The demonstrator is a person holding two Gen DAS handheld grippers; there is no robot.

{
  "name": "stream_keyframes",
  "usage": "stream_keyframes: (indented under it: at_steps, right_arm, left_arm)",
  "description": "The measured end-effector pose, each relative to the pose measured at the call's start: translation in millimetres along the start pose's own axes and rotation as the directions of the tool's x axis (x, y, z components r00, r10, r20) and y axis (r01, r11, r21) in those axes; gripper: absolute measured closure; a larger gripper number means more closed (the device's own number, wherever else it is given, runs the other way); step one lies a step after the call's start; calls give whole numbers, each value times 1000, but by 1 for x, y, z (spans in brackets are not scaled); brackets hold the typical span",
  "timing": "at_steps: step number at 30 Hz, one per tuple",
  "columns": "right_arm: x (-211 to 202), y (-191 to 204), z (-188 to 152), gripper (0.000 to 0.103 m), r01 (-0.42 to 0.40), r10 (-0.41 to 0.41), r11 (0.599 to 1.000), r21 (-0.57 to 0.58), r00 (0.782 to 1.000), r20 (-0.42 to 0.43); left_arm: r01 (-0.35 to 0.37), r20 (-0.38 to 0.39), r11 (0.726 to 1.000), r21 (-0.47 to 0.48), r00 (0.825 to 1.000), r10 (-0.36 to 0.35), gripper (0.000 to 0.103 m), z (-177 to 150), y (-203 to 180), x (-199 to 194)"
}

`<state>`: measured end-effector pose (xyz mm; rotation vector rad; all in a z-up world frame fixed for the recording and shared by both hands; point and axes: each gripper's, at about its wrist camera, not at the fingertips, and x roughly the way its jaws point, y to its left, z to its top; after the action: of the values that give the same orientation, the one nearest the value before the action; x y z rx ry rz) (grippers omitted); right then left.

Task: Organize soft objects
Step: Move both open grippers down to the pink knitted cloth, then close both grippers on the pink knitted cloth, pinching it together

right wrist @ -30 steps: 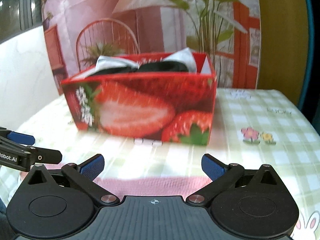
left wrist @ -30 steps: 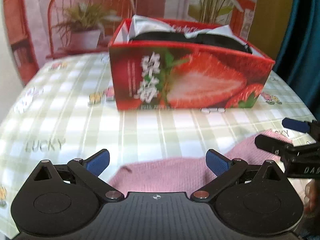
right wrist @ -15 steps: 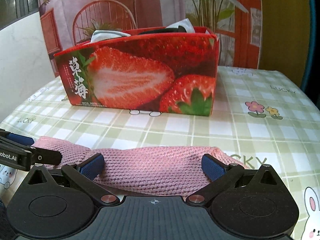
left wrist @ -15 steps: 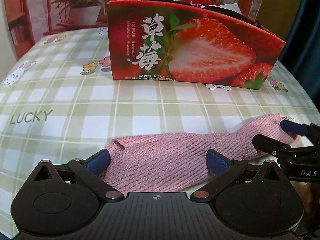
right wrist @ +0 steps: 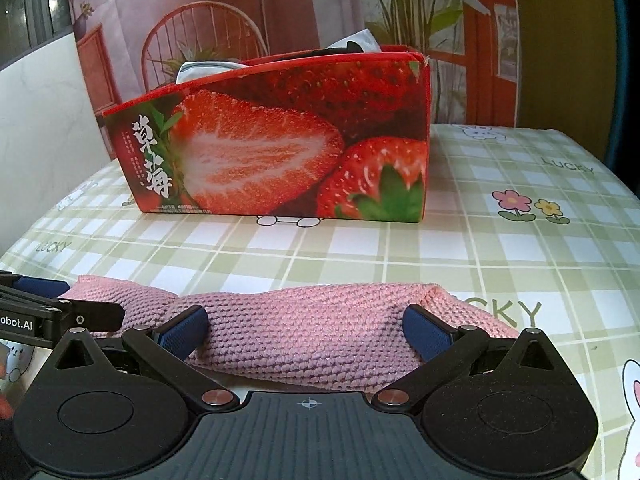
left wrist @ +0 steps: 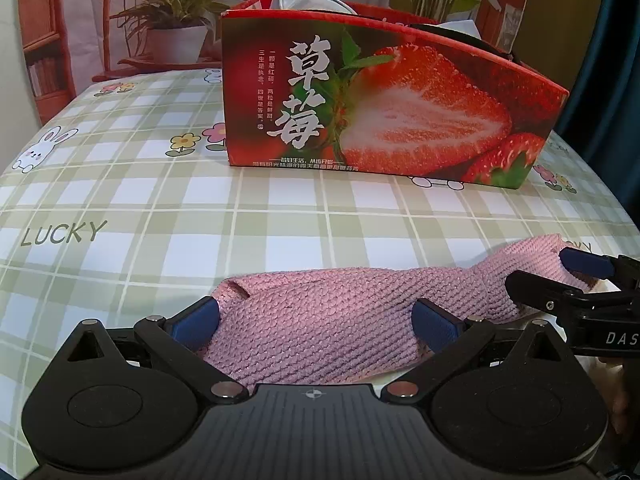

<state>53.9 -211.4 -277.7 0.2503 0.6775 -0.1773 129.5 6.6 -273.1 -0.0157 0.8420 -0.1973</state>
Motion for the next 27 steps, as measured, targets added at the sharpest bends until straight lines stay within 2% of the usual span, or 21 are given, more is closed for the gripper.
stream_keyframes:
  at_steps: [10,15,19,27]
  right_arm:
    - [-3,-1,1,0,-7,7,1000,6,1000,-2]
    - [-13,-3,1,1,28,-29,999,30,999,33]
    - [-11,-8,1,13,39,-40,998,52,999,18]
    - [-10,-3,-2,17,50,-50,998,26,999,-13]
  left_arm:
    - [4,-9,1000,29,1000,-4,0,1,0,1]
    - [10,-18,999,37,1000,-10,0,2,1,2]
    - [15,-22,999,40,1000,-14,0,1,2,2]
    - [10,-52,998,59,999,-7,0,3,-1,-2]
